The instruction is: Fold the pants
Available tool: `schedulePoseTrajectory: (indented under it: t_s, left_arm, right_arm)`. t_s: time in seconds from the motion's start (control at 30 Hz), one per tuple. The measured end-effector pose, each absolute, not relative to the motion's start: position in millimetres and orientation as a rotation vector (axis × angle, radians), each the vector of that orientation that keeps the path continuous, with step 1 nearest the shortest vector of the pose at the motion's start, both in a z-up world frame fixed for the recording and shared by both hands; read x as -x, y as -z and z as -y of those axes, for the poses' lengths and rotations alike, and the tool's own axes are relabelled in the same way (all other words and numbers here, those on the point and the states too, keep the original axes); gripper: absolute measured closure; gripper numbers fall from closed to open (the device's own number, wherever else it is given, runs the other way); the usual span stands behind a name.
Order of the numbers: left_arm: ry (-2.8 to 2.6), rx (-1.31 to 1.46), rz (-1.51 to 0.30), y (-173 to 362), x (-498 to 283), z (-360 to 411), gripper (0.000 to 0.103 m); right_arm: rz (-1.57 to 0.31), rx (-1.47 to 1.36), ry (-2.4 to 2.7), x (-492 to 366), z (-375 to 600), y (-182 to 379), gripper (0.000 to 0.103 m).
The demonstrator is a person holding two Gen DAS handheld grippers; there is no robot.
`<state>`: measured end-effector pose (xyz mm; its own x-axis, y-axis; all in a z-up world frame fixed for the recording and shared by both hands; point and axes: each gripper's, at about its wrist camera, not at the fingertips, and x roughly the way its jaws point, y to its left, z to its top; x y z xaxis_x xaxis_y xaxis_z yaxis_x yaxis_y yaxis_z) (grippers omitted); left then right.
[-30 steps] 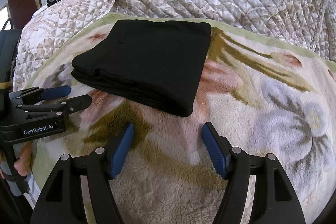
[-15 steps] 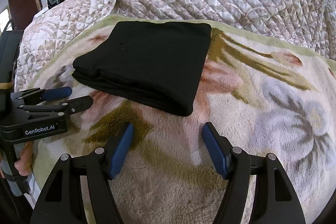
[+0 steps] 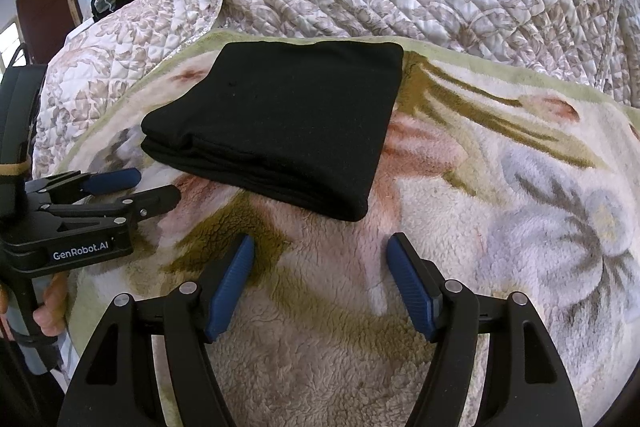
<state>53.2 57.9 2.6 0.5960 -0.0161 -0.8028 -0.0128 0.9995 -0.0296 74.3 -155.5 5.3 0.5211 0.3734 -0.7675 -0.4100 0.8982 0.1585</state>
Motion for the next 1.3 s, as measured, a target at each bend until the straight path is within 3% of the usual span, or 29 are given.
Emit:
schedulePoseTrajectory:
  t_s: [1.3]
  left_arm:
    - [0.000,0.026,-0.933,-1.5,-54.1,-58.0,0.033]
  right_arm:
    - [-0.909,0.031,-0.474,-74.0,155.4,-4.7,0.032]
